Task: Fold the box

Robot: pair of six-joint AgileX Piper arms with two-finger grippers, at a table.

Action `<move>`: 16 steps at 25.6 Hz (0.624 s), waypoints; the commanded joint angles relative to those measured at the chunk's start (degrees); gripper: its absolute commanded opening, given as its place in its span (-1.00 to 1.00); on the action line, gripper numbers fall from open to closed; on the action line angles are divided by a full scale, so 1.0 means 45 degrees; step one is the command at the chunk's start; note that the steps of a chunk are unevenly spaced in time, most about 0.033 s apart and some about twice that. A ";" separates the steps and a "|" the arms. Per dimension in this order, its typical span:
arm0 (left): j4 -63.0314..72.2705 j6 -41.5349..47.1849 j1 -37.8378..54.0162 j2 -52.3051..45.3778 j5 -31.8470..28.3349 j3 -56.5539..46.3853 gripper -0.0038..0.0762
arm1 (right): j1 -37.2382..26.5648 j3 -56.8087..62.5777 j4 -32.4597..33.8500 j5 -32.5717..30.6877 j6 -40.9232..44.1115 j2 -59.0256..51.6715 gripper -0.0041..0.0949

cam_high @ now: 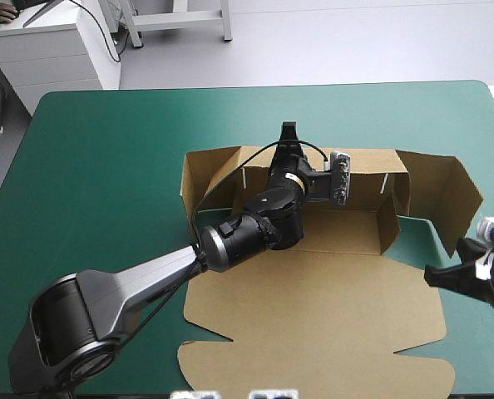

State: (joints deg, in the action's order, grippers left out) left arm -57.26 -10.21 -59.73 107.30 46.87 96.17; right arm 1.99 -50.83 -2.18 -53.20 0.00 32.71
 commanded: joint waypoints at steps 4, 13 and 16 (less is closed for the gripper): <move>-0.0780 0.0400 -0.0088 -0.0710 -0.0135 0.0143 -0.92 | 0.0054 -0.2777 0.0090 0.1398 0.0000 0.3083 -0.93; -0.1308 0.0400 -0.0088 -0.0710 0.0318 -0.0486 -0.92 | 0.0054 -0.6473 0.0090 0.1424 -0.0405 0.7952 -0.93; -0.1308 0.0400 -0.0088 -0.0710 0.0313 -0.0486 -0.92 | 0.0054 -0.7664 0.0090 0.1129 -0.0405 0.9336 -0.93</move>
State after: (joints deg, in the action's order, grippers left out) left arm -62.20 -9.35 -59.73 107.18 46.02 93.07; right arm 1.99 -79.87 -2.18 -50.78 -1.04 71.54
